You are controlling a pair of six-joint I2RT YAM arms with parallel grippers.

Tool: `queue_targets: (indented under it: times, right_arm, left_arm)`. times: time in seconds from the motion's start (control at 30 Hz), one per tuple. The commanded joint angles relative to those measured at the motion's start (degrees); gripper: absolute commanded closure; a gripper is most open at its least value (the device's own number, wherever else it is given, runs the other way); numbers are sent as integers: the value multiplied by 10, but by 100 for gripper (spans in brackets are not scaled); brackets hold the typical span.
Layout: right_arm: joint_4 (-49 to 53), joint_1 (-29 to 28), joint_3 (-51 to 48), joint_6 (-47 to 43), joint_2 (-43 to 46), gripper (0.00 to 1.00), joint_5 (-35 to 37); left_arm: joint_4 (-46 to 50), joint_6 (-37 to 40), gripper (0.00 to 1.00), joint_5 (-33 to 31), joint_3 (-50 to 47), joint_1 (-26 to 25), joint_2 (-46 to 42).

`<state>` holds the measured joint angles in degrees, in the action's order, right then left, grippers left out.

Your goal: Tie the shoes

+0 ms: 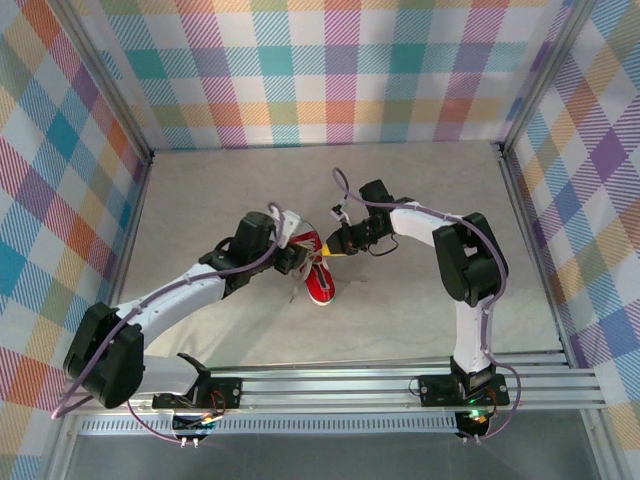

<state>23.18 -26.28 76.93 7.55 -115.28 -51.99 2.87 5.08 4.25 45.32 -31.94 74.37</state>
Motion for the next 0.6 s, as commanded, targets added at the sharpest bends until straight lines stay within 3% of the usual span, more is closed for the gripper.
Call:
queue_targets:
  times: [0.0, 0.3, 0.57]
  right_arm:
    - [13, -4, 5, -26, 16, 100, 1]
    - [31, -7, 27, -28, 0, 100, 11]
    - [45, -12, 46, -27, -9, 100, 20]
  left_arm:
    - [19, -88, 50, 23, -43, 22, -31]
    - [-2, -89, 52, 104, -115, 42, -32]
    - [-57, -89, 52, 134, -106, 42, 51]
